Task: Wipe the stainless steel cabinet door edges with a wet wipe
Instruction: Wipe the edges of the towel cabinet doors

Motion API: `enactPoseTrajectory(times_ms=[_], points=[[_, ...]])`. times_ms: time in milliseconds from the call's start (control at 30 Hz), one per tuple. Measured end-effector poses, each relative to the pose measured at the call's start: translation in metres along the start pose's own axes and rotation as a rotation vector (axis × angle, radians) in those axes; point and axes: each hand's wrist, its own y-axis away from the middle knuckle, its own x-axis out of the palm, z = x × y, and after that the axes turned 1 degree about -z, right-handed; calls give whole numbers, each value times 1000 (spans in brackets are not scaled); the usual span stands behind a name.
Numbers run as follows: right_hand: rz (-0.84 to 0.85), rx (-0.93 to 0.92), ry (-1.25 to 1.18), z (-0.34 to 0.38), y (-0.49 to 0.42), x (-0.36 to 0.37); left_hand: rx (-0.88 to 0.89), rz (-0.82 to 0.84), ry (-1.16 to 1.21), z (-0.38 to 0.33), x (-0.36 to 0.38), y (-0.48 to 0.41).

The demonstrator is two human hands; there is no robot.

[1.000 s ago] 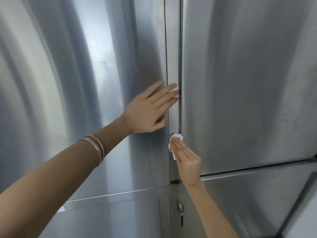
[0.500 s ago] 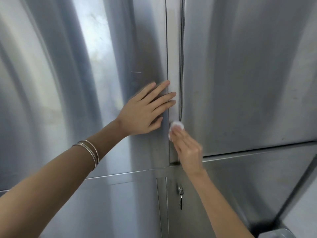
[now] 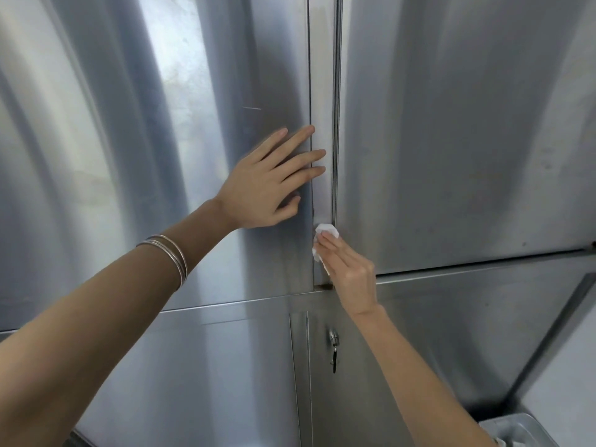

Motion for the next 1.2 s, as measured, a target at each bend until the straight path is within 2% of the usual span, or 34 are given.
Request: enactPoseTrajectory(times_ms=[100,333,467,567,733,900,1033,1200], points=[[-31,52,-11,4,6,5,-1,-1,18,-1,0,0],[187,114,-1,19,39,-9,-61,46,67,-9,-11,-4],[169,232,-67,27,33,-32,-98,95,128,-11,-23,-6],[118,233,-61,19,19,-61,-78,84,170,-8,-28,-15],[-33,267,7,-29,-33,-116,-19,34,226,-16,-32,-73],[-183,142,171,-87,-87,-163,-102,64,233,-40,-28,-146],[-180,158,266,-132,-115,-200,-115,81,193,-55,-13,-199],[-159,252,345,-195,-150,-237,-82,186,102,-64,13,-270]])
